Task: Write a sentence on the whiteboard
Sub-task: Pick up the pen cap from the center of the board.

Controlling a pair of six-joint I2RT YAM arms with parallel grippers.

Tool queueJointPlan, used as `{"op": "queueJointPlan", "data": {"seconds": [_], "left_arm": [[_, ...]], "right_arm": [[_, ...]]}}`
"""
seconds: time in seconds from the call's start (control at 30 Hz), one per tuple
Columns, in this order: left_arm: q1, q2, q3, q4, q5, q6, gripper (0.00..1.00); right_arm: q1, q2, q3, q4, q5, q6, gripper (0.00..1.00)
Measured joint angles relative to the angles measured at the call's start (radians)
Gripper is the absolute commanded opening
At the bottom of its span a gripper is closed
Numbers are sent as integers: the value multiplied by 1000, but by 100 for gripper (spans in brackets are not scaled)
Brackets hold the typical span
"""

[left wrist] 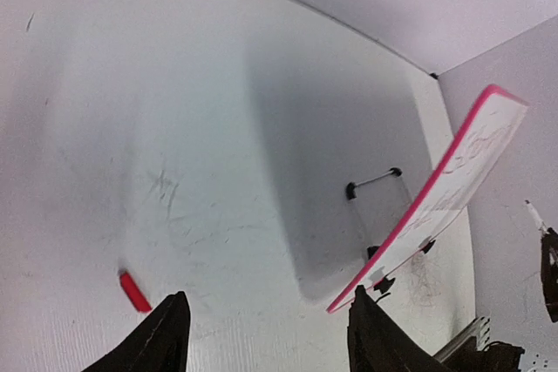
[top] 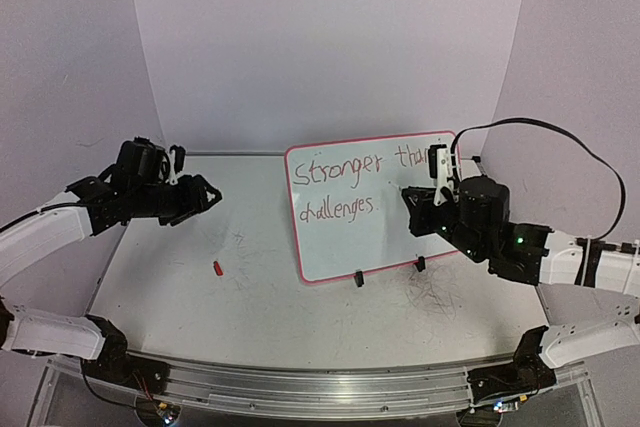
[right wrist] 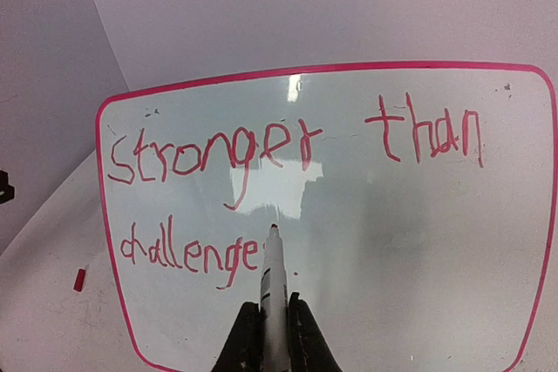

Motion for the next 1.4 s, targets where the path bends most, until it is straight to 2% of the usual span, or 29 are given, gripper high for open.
{"op": "queueJointPlan", "data": {"seconds": [0.2,0.47,0.7,1.0,1.4], "left_arm": [[-1,45,-81,-135,14,-123,56],[-68,178,-121,-183,-30,-211,48],[-82,386,-101,-188,-116,-207,45],[-88,500,-30,-177,-176,-169,50],[-115,600,20,-168,-216,-151,34]], "right_arm": [[0,0,-22,24,-54,-8,0],[0,-4,-55,45,-77,-8,0],[0,-41,-73,51,-84,-8,0],[0,-62,-93,59,-90,0,0],[0,-63,-101,62,-96,7,0]]}}
